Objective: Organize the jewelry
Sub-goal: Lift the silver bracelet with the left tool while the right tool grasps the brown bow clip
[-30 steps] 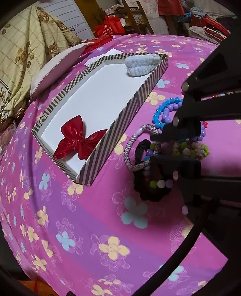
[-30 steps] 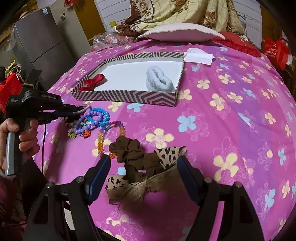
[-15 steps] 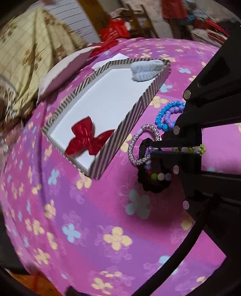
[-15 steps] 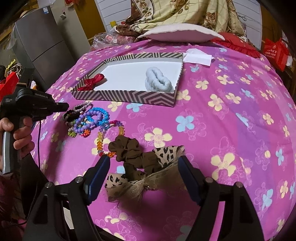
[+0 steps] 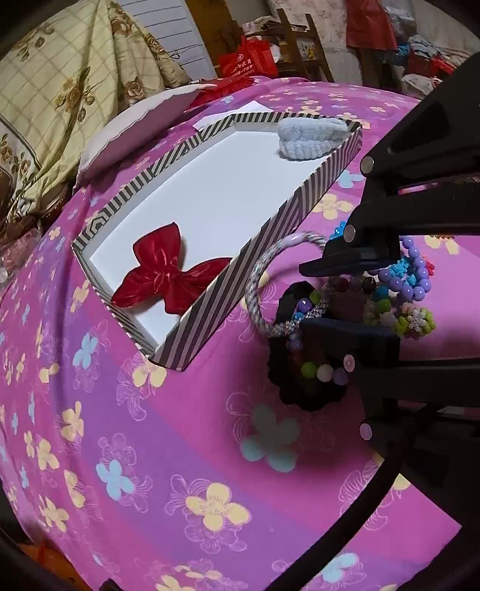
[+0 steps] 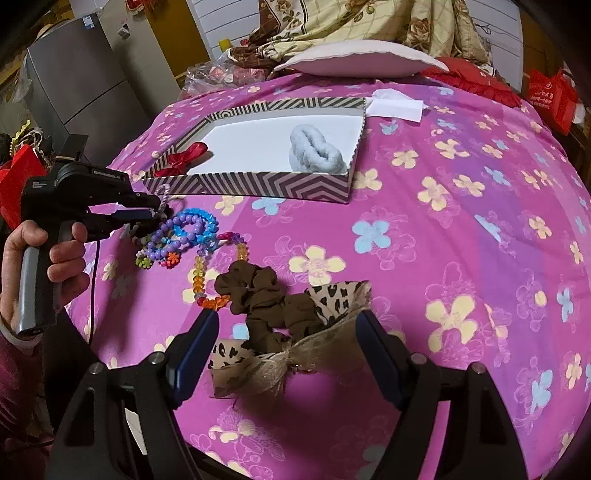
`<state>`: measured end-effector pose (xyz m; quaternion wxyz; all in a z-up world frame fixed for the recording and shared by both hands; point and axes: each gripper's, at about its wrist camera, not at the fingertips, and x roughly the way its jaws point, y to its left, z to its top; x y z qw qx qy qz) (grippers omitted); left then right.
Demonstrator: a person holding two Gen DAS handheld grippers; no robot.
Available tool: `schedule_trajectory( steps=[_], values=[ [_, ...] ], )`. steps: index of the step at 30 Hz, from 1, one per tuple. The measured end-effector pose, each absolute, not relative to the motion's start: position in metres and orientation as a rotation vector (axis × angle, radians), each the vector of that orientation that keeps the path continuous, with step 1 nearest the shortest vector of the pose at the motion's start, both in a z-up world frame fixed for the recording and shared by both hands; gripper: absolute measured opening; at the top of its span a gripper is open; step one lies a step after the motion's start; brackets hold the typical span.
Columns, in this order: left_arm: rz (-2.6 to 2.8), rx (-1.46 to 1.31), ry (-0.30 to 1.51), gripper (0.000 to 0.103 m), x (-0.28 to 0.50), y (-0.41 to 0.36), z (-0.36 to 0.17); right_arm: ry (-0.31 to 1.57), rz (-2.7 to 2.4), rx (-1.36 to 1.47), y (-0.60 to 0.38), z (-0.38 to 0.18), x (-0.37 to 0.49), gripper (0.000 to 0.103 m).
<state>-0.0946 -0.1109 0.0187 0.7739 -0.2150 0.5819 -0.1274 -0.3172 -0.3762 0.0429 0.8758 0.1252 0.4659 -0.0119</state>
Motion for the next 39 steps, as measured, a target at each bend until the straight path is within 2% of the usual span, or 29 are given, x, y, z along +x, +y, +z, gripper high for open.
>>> schedule_trajectory(
  steps=[15,16,18,20,33,39],
  values=[
    [-0.282,-0.495,1.269,0.015,-0.093,-0.113,0.016,0.98,-0.021,0.267,-0.374,0.041,-0.317,0.08],
    [-0.284,-0.476,1.265,0.013,-0.093,-0.114,0.017,0.98,-0.024,0.266,-0.375,0.041,-0.318,0.08],
    [-0.286,-0.453,1.251,0.003,-0.095,-0.114,0.018,0.975,-0.033,0.269,-0.378,0.042,-0.318,0.08],
    [-0.298,-0.471,1.249,0.0,-0.094,-0.111,0.017,0.968,-0.042,0.278,-0.382,0.044,-0.319,0.08],
    [-0.358,-0.471,1.195,0.0,-0.104,-0.104,0.043,0.961,-0.022,0.271,-0.376,0.049,-0.319,0.081],
    [-0.404,-0.433,1.164,0.0,-0.121,-0.099,0.065,0.966,0.017,0.218,-0.369,0.049,-0.316,0.088]
  ],
)
